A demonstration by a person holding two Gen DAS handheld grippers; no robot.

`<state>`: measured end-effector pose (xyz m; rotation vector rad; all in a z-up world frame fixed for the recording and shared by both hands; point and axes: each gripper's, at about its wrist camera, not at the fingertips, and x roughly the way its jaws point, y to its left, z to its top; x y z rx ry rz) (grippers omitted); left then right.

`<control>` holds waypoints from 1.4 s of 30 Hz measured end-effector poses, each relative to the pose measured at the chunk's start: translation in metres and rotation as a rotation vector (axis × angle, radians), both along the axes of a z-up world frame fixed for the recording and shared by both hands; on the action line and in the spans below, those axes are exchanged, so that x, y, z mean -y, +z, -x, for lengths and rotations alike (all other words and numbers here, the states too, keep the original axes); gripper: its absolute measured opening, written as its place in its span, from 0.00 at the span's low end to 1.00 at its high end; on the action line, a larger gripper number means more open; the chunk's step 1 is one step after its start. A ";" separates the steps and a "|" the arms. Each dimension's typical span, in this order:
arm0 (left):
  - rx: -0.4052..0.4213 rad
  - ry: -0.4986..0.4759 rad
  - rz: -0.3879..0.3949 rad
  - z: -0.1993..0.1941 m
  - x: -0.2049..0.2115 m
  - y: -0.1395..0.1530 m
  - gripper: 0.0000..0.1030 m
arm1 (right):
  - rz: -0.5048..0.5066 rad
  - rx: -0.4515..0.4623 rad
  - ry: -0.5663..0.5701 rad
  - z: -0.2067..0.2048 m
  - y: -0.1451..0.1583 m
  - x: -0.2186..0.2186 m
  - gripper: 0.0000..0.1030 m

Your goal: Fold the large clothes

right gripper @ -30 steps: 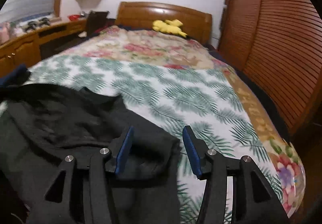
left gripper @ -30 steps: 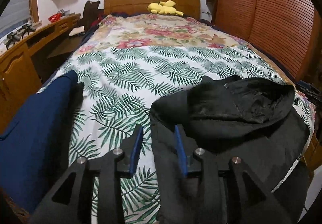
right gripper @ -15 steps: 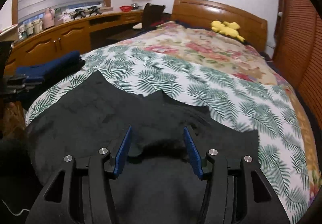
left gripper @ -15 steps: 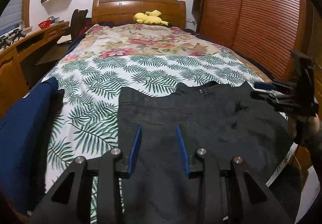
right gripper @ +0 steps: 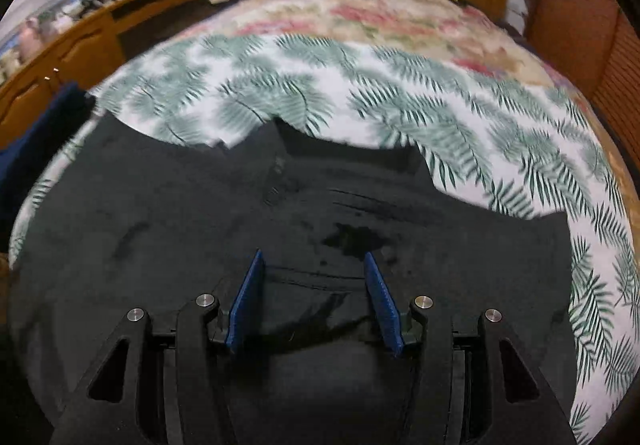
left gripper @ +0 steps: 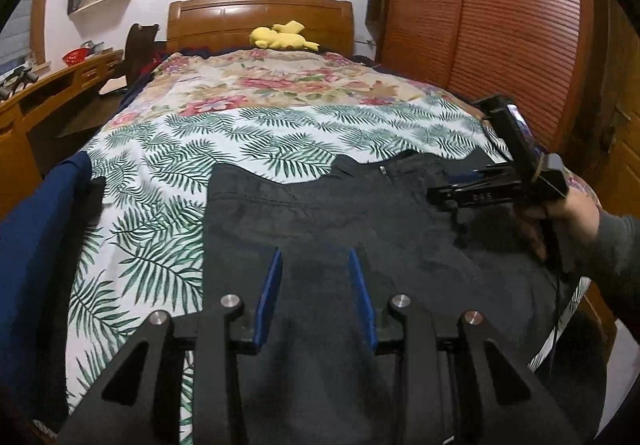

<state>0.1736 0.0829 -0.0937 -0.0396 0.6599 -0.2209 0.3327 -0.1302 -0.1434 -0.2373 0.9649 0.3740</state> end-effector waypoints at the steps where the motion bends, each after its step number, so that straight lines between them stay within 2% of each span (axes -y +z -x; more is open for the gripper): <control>1: 0.005 -0.008 -0.002 0.000 0.002 0.000 0.32 | 0.002 -0.016 -0.002 -0.003 -0.004 0.001 0.52; 3: 0.011 -0.012 -0.006 0.000 0.004 0.000 0.32 | 0.000 -0.028 0.000 -0.007 -0.009 0.002 0.51; 5: 0.009 -0.018 -0.002 -0.002 0.005 -0.001 0.32 | 0.009 -0.030 0.007 -0.009 -0.012 0.000 0.35; 7: 0.008 -0.019 0.000 -0.003 0.005 -0.002 0.32 | 0.017 -0.035 0.040 -0.011 -0.015 -0.004 0.26; 11: 0.007 -0.017 0.000 -0.006 0.004 -0.003 0.32 | 0.011 -0.010 0.068 -0.015 -0.013 -0.011 0.17; 16: 0.012 -0.009 0.007 -0.007 0.004 -0.003 0.32 | -0.017 0.045 0.061 -0.029 -0.001 -0.019 0.15; 21: 0.017 -0.008 0.016 -0.008 0.004 0.000 0.32 | -0.027 0.162 0.001 -0.044 0.014 -0.022 0.13; 23: 0.016 -0.010 0.016 -0.010 0.004 0.000 0.32 | -0.008 0.205 -0.038 -0.054 0.018 -0.022 0.09; 25: 0.016 -0.012 0.016 -0.010 0.006 0.000 0.32 | -0.017 0.191 -0.084 -0.070 0.018 -0.015 0.09; 28: 0.017 -0.013 0.017 -0.010 0.006 0.000 0.32 | -0.020 0.136 -0.089 -0.081 0.013 -0.010 0.10; 30: 0.017 -0.016 0.018 -0.010 0.007 0.000 0.32 | -0.026 0.137 -0.059 -0.075 0.019 -0.009 0.18; 33: 0.015 -0.023 0.016 -0.011 0.011 0.000 0.32 | -0.084 0.148 -0.009 -0.063 0.040 0.004 0.35; 34: 0.015 -0.025 0.016 -0.011 0.012 0.000 0.32 | -0.089 0.167 -0.008 -0.060 0.048 0.010 0.46; 35: 0.014 -0.029 0.016 -0.011 0.014 -0.001 0.32 | -0.096 0.184 -0.015 -0.058 0.056 0.020 0.51; 38: 0.014 -0.038 0.015 -0.012 0.017 0.000 0.32 | -0.040 0.207 -0.088 -0.064 0.066 0.052 0.52; 42: 0.016 -0.048 0.018 -0.014 0.022 0.000 0.32 | 0.054 0.092 -0.201 -0.088 0.038 0.096 0.52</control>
